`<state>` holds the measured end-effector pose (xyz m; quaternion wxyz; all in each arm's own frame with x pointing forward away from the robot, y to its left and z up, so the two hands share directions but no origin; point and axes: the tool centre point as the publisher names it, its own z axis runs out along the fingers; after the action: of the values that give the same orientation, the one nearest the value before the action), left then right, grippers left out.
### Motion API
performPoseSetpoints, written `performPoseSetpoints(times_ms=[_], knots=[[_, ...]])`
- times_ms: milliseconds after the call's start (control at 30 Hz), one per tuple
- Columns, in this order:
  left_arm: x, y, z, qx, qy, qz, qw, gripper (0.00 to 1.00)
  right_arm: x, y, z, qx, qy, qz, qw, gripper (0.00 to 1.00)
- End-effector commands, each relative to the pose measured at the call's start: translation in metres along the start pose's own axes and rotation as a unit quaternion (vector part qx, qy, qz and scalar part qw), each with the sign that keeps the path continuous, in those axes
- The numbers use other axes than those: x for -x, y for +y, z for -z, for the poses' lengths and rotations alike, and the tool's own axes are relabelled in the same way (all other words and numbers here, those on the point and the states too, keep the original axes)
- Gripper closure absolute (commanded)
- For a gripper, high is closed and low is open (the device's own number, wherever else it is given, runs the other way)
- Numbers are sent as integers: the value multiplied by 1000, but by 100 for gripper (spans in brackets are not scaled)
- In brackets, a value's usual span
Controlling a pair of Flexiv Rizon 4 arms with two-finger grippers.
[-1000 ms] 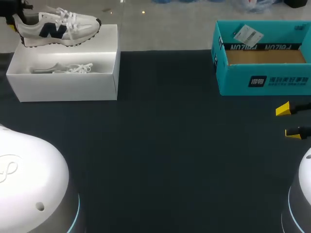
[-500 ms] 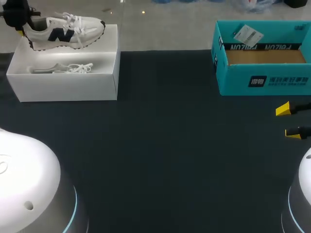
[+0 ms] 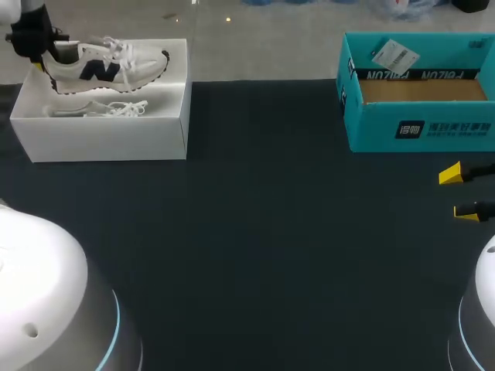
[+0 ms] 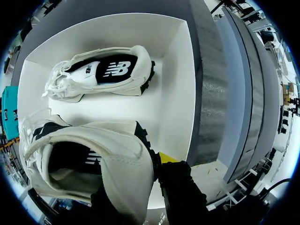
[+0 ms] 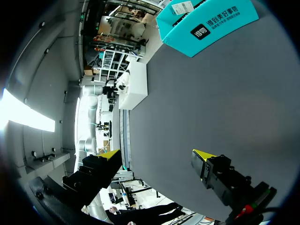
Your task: Take the shoe out of the shoebox, open the shoe tongue, remove and reinsert the insole, then place the shoe into the shoebox
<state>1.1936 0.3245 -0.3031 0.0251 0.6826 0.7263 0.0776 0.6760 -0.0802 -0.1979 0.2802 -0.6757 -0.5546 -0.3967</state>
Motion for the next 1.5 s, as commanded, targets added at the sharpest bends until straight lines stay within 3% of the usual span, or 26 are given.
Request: performPoseSetpoints(times_ms=[33,567,933,1000,1033,1067,1100,1167,1500], knots=[[-2,13,-17,-9,2,-7,1000,100,0,-2,0,1,-1,0,1000,0],[3,18,-67,-13,3,-24,1000,100,0,-2,0,1,-1,0,1000,0],[4,15,-92,-42,24,-39,998,100,0,-2,0,1,-1,0,1000,0],[3,15,-91,-45,22,-42,998,69,0,-2,0,1,-1,0,1000,0],[3,15,-90,-44,22,-45,998,62,0,-2,0,1,-1,0,1000,0],[3,14,-89,-45,22,-48,998,48,0,-2,0,1,-1,0,1000,0],[3,13,-87,-47,19,-49,998,20,0,-2,0,1,-1,0,1000,0],[3,12,-82,-48,19,-51,997,0,0,-2,0,1,-1,0,1000,0],[11,8,-34,-68,20,-41,997,0,0,-2,0,1,-1,0,1000,0]])
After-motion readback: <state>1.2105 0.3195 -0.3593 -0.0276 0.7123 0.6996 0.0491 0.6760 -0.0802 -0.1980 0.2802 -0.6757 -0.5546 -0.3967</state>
